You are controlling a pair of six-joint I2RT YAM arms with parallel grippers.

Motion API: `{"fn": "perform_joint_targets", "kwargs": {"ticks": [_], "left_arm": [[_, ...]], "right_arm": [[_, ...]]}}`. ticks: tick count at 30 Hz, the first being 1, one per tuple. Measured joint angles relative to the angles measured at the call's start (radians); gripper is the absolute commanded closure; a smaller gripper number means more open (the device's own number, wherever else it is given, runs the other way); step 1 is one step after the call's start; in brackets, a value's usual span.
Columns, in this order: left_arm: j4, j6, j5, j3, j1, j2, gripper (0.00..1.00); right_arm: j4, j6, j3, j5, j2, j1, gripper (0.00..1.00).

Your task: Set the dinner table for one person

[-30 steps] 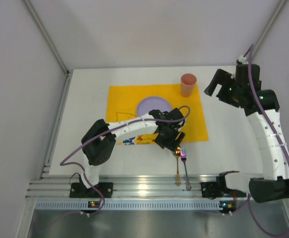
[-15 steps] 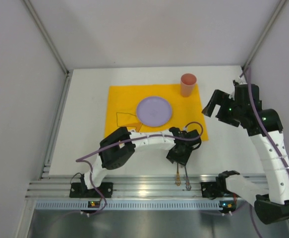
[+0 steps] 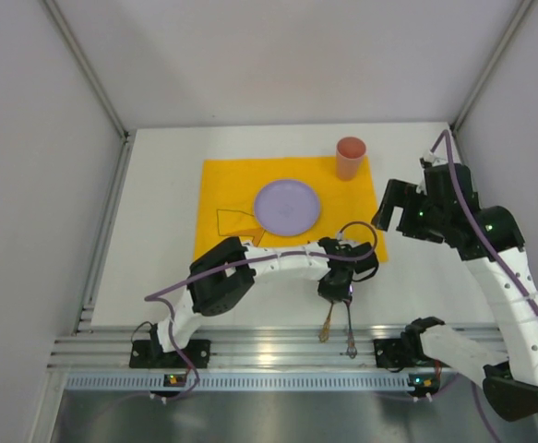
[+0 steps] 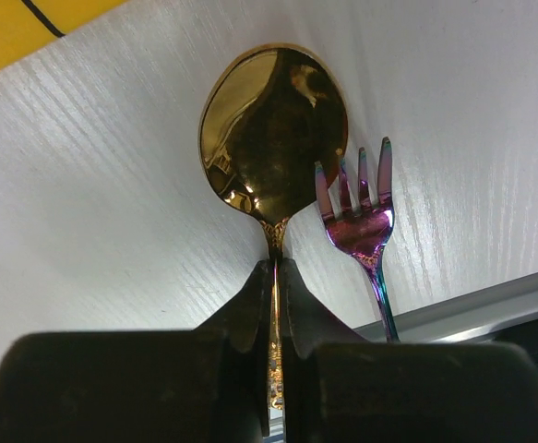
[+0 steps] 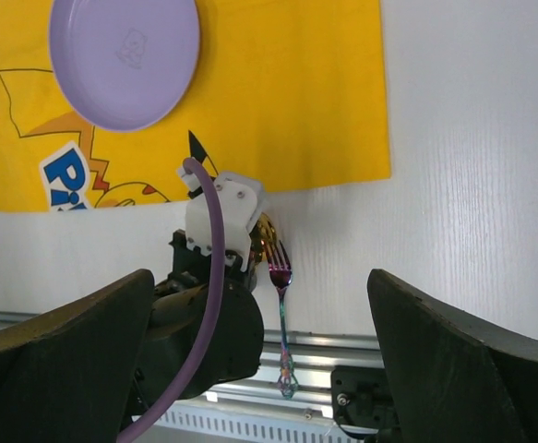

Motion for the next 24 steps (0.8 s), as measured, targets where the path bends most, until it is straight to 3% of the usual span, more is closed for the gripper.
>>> {"fn": "perform_joint_targets", "kwargs": {"ticks": [14, 18, 24], "left_arm": [[-0.099, -0.023, -0.1, 0.026, 0.01, -0.01, 1.0], [-0.165, -0.007, -0.132, 0.137, 0.063, -0.009, 1.0], [-0.14, 0.039, -0.181, 0.325, 0.163, -0.006, 1.0]], "right_arm": [[-0.017, -0.004, 0.065, 0.069, 0.001, 0.019, 0.0], [-0.02, 0.008, 0.15, 0.111, 0.0, 0.019, 0.0], [-0.025, 0.011, 0.238, 0.15, 0.0, 0.019, 0.0]]}}
